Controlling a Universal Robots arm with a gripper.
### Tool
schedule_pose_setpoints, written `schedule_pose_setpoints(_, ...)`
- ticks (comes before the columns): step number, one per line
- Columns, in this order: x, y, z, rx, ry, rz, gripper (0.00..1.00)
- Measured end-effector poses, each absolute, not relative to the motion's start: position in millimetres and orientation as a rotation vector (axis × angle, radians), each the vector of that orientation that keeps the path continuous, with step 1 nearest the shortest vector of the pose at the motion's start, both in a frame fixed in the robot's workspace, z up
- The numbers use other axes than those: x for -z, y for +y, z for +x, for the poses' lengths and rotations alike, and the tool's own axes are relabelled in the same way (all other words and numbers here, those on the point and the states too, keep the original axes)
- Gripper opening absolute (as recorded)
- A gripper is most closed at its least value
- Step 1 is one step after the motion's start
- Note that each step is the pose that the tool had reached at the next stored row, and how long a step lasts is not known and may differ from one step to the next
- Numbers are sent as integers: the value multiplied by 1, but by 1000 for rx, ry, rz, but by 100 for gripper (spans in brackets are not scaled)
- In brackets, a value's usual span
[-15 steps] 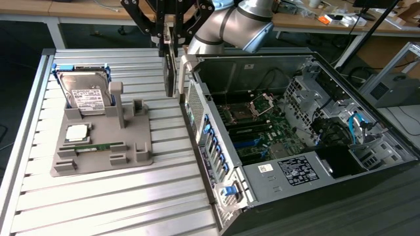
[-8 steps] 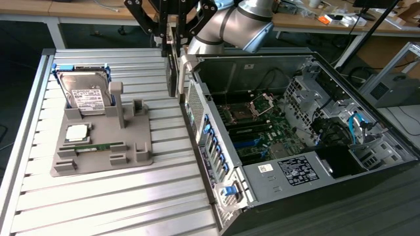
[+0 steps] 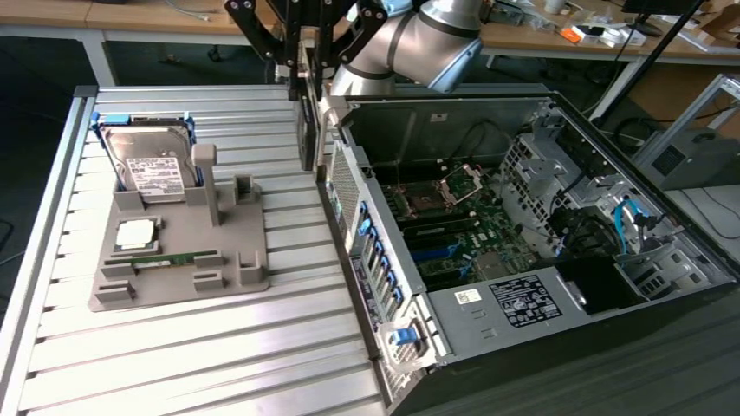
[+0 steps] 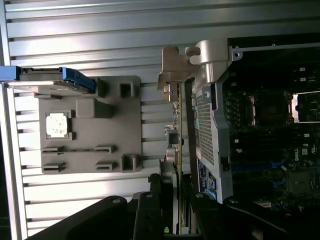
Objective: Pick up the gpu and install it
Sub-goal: 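Pick up the gpu and move the gpu toward the slot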
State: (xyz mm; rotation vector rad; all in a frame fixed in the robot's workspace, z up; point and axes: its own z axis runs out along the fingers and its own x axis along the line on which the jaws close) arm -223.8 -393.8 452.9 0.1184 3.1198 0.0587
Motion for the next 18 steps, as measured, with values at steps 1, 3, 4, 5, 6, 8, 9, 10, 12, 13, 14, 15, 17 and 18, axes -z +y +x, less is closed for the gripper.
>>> schedule_pose_setpoints(1,-453,-394,-223,-59,3120,118,27)
schedule_pose_setpoints(3,-453,-394,-222,-59,3120,118,27)
schedule_pose_setpoints(4,-453,-394,-222,-59,3120,118,27)
schedule_pose_setpoints(5,-453,-394,-221,-59,3120,118,27)
schedule_pose_setpoints(6,-453,-394,-221,-59,3120,118,27)
schedule_pose_setpoints(8,-453,-394,-220,-59,3120,118,27)
schedule_pose_setpoints(9,-453,-394,-219,-59,3120,118,27)
schedule_pose_setpoints(10,-452,-394,-218,-59,3120,118,27)
schedule_pose_setpoints(12,-452,-394,-217,-59,3120,118,27)
schedule_pose_setpoints(13,-452,-394,-216,-59,3120,118,27)
schedule_pose_setpoints(14,-452,-394,-216,-59,3120,118,27)
schedule_pose_setpoints(15,-452,-394,-215,-59,3120,118,27)
schedule_pose_setpoints(17,-452,-394,-214,-59,3120,118,27)
schedule_pose_setpoints(18,-452,-394,-214,-59,3120,118,27)
